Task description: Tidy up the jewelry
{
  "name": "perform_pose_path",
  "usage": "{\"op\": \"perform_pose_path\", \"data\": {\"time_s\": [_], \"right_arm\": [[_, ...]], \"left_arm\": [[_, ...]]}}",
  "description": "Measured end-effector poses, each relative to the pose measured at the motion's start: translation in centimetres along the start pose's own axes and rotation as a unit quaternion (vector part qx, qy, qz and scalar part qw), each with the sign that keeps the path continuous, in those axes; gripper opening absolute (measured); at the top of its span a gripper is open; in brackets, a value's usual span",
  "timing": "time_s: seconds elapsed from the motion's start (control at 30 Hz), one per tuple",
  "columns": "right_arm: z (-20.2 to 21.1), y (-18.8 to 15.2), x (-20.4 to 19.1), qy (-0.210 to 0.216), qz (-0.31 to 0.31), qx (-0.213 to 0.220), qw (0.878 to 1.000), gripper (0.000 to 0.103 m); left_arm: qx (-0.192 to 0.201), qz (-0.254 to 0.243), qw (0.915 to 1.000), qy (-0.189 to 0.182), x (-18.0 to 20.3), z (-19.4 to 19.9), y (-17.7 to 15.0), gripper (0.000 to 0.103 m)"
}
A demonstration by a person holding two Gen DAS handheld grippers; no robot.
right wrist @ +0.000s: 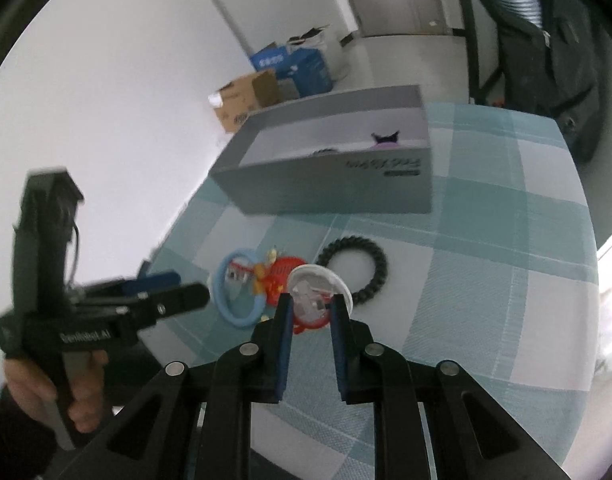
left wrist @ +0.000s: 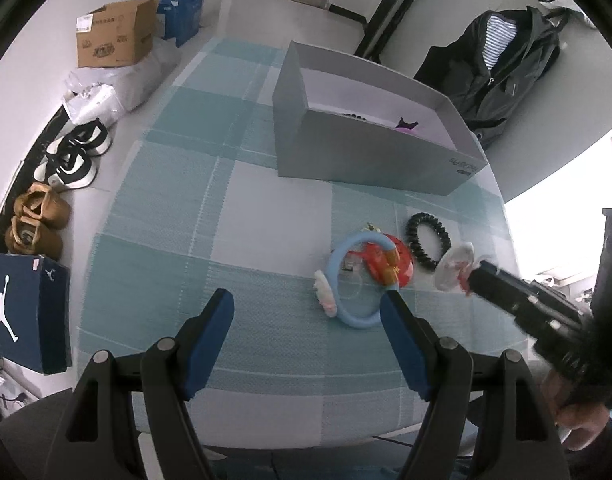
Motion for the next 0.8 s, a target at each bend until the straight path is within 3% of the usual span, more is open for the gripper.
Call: {"op": "perform_pose_path", "data": {"time_s": [0.13,0.3,0.33,0.4,0.47,0.7,0.8], "right_arm": [[0.5,0.2,0.1,0.025,-0.014,0.003,1.000,0.017],[-0.5,-0.4,0.8,0.058,-0.053,-0.027,0.997,0.017],[-0.6,-0.5,1.0,0.056,-0.057,-0.028,0.996,0.017],[-0.5,-0.4,1.1,0.052,-0.057,-0.026,0.997,0.017],[-0.2,-0.4,1.1,0.051,-0.057,-0.020,0.997,0.017],[-0.3,-0.2,1.1,0.051,-0.052,-0.013,0.997,0.017],[-0.2,-0.2,0.9,0.052,-0.046,-0.015,0.997,0.017]], "left_arm": [[-0.006,-0.014,0.9999,0.002,0.7,-0.4,-0.3,0.072],[0.003,-0.027,0.9996,0.005,1.3,-0.4,-0.1,0.070],[0.003,-0.028,0.9996,0.004,1.3,-0.4,-0.1,0.067],[-0.002,-0.034,0.9994,0.004,1.5,-0.7,-0.1,0.045],[0.004,-0.042,0.9990,0.012,1.6,-0.6,0.0,0.044],[0.008,-0.060,0.9979,0.022,2.1,-0.8,0.0,0.017],[0.007,-0.057,0.9981,0.021,2.1,-0.9,0.0,0.015]]}}
Point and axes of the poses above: each gripper's, at about its wrist camera, not at the fingertips, and z roughly against the way its jaws point, x to its right, y to its top, the point moved 4 cm from there along -z, roughly the way its jaws point, and after that the axes turned 12 degrees about y, right-handed, at the moved point
